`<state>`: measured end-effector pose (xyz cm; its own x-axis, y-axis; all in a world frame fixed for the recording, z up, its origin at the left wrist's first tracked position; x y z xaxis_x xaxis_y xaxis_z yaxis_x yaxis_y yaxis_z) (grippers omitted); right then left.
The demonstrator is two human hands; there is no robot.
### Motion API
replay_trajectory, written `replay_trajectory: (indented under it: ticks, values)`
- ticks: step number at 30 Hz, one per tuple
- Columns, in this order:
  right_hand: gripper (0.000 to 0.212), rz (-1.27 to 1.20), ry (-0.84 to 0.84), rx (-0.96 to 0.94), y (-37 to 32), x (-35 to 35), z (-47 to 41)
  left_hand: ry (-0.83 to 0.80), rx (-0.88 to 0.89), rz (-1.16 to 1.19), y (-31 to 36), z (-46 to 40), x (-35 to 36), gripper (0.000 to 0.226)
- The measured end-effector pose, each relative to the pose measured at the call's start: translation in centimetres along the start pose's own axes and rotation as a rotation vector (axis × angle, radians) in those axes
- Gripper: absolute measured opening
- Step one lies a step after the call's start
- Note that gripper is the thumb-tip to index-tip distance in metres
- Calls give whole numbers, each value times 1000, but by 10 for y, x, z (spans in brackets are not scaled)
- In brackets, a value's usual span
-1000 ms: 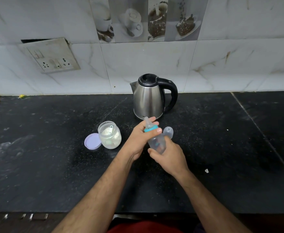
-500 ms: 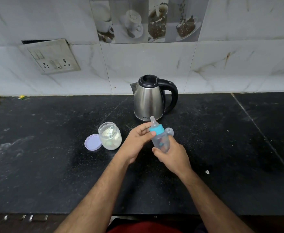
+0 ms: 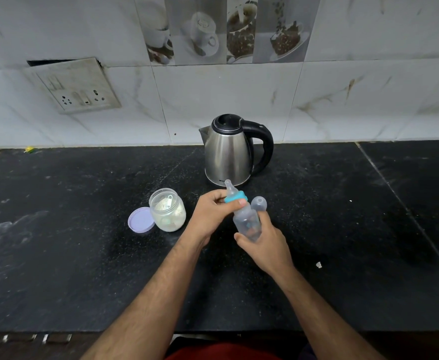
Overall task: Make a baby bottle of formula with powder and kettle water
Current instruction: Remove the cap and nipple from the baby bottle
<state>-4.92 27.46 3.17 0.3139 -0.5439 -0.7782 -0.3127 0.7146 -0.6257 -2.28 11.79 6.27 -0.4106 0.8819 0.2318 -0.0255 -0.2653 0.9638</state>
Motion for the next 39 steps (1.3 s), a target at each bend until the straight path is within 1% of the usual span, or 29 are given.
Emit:
replay_trajectory:
  ticks: [4,6,8,10,13,16,20,24,30,36,39]
  values:
    - [54,-52,30,38,12,-1,1,50,4,-57,-4,-8,-8,21]
    - [50,-84,57,57,17,-3,1,77,-8,-114,-10,-13,-15,25]
    - [45,-76,86,74,22,-7,0,100,-28,-197,-18,-19,-22,32]
    - [44,-41,126,84,26,-11,-1,125,-49,-300,-26,-25,-27,39]
    - [44,-39,170,91,32,-18,-2,140,-85,-479,-39,-36,-31,42]
    - [42,-81,164,96,39,-19,-3,128,-115,-648,-50,-48,-29,48]
    - [43,-101,171,98,42,-18,-2,63,-108,-786,-59,-66,-19,57]
    - [43,-123,162,112,44,-17,-3,0,-107,-936,-67,-79,-12,60]
    - [42,-126,163,115,47,-17,-3,-20,-108,-1040,-73,-92,-15,55]
    - [44,-122,158,95,47,-19,-2,-15,-89,-1041,-77,-94,-18,54]
    - [44,-129,165,81,46,-22,-1,-5,-81,-1029,-79,-92,-19,59]
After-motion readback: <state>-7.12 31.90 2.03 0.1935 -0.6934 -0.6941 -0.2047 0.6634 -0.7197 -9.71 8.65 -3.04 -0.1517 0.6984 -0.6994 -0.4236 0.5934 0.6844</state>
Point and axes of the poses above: each hand's wrist, its own z-axis away from the middle knuckle, its own x-axis out of the palm, y = z × x, the point moved 5 cm from there along -z, towards the middle knuckle, and after that the axes turned 10 degrees about z, right-handed, at the moved point
